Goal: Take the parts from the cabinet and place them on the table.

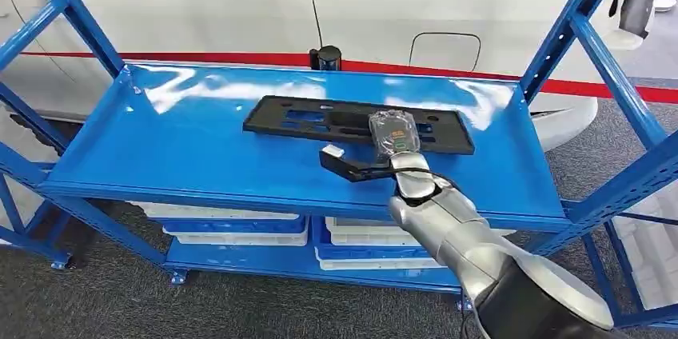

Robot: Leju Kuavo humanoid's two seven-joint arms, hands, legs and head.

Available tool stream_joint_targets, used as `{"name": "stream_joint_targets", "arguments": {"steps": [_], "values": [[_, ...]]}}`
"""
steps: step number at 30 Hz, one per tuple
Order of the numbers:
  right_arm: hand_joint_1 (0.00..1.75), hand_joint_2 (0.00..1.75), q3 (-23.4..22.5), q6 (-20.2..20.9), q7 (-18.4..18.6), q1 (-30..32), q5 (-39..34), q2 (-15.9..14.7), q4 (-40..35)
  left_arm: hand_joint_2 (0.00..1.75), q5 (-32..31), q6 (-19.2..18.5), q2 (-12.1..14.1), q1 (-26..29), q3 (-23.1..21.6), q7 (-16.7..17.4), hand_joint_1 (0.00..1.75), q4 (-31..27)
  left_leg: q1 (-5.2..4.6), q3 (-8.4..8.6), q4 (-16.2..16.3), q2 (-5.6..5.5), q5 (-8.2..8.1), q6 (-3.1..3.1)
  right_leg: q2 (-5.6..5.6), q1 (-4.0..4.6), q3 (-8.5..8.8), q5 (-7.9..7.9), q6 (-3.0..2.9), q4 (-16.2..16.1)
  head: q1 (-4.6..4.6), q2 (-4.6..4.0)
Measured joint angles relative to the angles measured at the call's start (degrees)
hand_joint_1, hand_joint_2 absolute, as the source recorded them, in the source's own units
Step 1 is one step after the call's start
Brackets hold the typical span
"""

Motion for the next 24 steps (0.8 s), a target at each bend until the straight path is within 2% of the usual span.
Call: {"name": "stream_joint_targets", "arguments": {"steps": [6,8,13,14,16,18,20,21,22,23,24], "values": [[1.75,1.75,0.0,-1.2,-0.1,0.3,-0.1,0.1,0.0,0.0,-0.4,1.2,0.0,0.0,0.3,0.0,0.0,0.0,-0.01,-0.01,0.0,-0.01,0.0,0.0,-0.03,-0.01,0.01,0.0,0.0,0.0,0.04,0.0],[1.75,1.75,-0.2,-2.5,-0.7,0.6,-0.6,0.1,0.0,0.0,0.7,1.5,0.0,0.0,0.8,-2.1,0.0,0.0,-0.01,-0.01,0.0,-0.01,0.0,0.0,-0.03,-0.01,0.01,0.0,0.0,0.0,0.04,0.0],[1.75,1.75,-0.7,-3.4,-1.2,0.8,-1.0,0.1,0.0,0.0,1.5,1.6,-0.1,0.0,1.7,-3.5,0.0,0.0,0.0,-0.01,0.0,0.0,0.0,0.0,-0.02,-0.01,0.0,0.0,0.0,0.0,0.04,0.0],[1.75,1.75,-0.7,-4.3,-1.8,0.9,-1.2,0.1,0.0,0.0,2.8,1.4,-0.1,0.0,1.8,-5.3,0.0,0.0,0.0,-0.01,0.0,0.0,0.0,0.0,-0.02,-0.01,0.0,0.0,0.0,0.0,0.02,0.0],[1.75,1.75,-3.1,-5.9,-3.8,1.8,1.2,-0.3,-1.6,0.0,5.8,0.9,-0.1,0.0,3.4,-11.2,0.0,0.0,0.01,-0.06,0.0,-0.02,0.0,0.0,-0.03,-0.01,0.0,0.0,0.0,0.0,0.04,0.0],[1.75,1.75,-10.0,-6.1,-9.8,4.6,12.8,-0.5,-5.7,0.0,8.5,-0.2,-0.2,0.0,5.2,-15.1,0.0,0.0,0.14,-0.17,0.0,0.01,0.0,0.0,0.02,-0.04,-0.01,0.01,-0.01,0.0,0.07,0.0],[1.75,1.75,-23.2,-6.2,-22.9,8.6,26.2,1.0,-13.3,0.0,11.0,-1.9,-0.2,0.0,7.6,-20.1,0.0,0.0,0.18,-0.24,0.0,0.1,0.0,0.0,0.14,0.0,-0.23,0.02,-0.02,0.0,0.04,0.0],[1.75,1.75,-28.7,-6.3,-27.4,9.8,29.4,1.7,-15.8,0.0,11.4,-2.3,-0.2,-0.2,8.3,-21.2,0.0,0.0,0.17,-0.31,0.0,0.06,0.01,-0.01,0.11,0.02,-0.31,0.02,-0.02,0.0,-0.02,0.0],[1.75,1.75,-36.1,-6.5,-31.3,11.0,31.2,2.9,-18.7,0.0,11.6,-2.5,-0.2,-0.4,9.1,-22.0,0.0,0.0,0.13,-0.32,0.0,-0.2,0.06,-0.08,-0.17,0.08,-0.36,-0.01,-0.03,0.0,-0.07,0.0],[1.75,1.75,-42.4,-6.6,-31.8,11.4,31.6,3.8,-21.1,0.0,12.0,-2.7,-0.2,-0.6,9.7,-22.3,0.0,0.0,0.17,-0.43,0.0,-0.67,0.07,-0.06,-0.59,0.14,-0.31,-0.09,-0.05,0.0,-0.02,0.0],[1.75,1.75,-46.7,-6.7,-31.8,11.6,31.7,4.3,-22.5,0.0,12.0,-2.8,-0.2,-0.6,10.1,-22.4,0.0,0.0,0.17,-0.45,0.0,-1.12,0.17,-0.12,-0.99,0.21,-0.22,-0.24,0.0,0.0,0.02,0.0]]}}
